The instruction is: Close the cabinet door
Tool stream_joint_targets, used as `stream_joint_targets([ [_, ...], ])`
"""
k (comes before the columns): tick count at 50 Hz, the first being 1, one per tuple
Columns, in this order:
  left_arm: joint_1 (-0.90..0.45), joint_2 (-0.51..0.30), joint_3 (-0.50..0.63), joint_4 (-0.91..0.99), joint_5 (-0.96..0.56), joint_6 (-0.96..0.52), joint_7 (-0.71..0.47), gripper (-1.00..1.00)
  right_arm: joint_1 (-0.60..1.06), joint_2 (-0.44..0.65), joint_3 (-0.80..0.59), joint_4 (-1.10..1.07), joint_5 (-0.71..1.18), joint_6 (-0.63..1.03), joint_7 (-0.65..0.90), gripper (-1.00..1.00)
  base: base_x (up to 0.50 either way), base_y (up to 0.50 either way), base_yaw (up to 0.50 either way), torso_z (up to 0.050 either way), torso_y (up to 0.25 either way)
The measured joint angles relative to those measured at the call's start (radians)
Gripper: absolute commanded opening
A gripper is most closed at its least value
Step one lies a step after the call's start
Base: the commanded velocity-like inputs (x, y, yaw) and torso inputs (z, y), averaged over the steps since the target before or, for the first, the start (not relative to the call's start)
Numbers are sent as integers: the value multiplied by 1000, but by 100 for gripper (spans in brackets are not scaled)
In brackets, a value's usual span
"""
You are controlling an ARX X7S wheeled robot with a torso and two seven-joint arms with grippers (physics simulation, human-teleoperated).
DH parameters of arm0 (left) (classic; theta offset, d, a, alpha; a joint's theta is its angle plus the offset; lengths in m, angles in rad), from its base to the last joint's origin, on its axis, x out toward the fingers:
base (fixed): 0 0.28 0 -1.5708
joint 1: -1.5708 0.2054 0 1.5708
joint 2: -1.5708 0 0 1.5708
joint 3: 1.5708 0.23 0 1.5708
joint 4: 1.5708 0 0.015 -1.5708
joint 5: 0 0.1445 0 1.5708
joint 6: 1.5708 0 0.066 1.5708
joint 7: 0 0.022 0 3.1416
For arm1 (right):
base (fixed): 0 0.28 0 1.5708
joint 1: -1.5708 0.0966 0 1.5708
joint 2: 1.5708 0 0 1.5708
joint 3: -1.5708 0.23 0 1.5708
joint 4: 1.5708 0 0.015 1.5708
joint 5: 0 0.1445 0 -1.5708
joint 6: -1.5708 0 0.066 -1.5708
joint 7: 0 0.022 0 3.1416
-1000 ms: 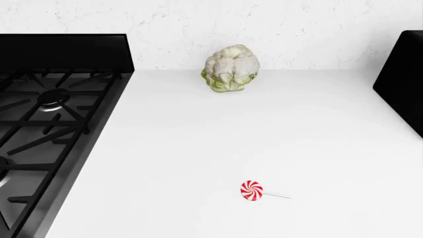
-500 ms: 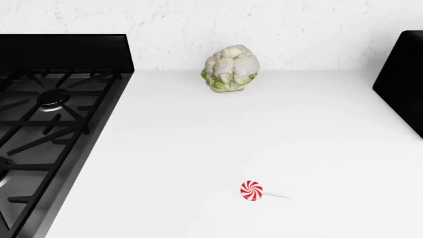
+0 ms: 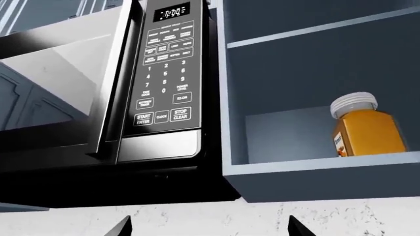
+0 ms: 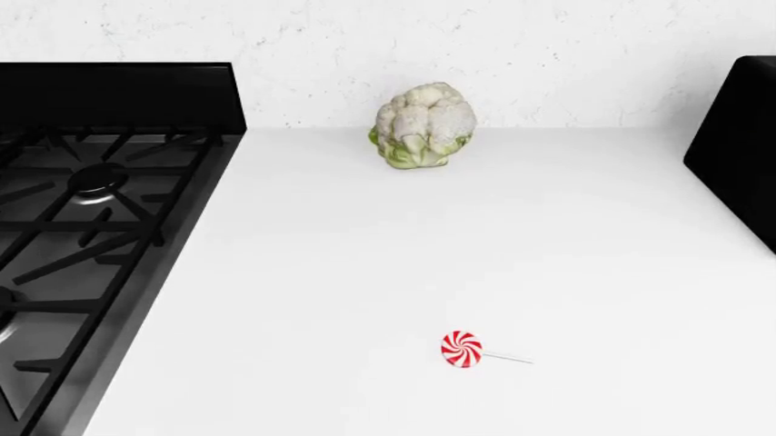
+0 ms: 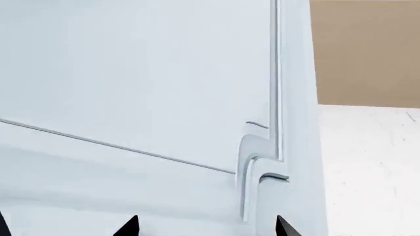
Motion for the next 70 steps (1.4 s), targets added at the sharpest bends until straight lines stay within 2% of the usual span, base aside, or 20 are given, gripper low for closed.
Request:
stream_joint_targets([
  [38, 35, 0, -6, 0, 19, 25, -7, 100, -49, -93, -55, 136, -167, -132, -152, 100, 4, 0, 1, 0, 0],
  [70, 86, 0, 13, 0, 61, 53, -19, 100, -114, -126, -127, 110, -366, -214, -204, 100, 3, 0, 1, 0, 0],
])
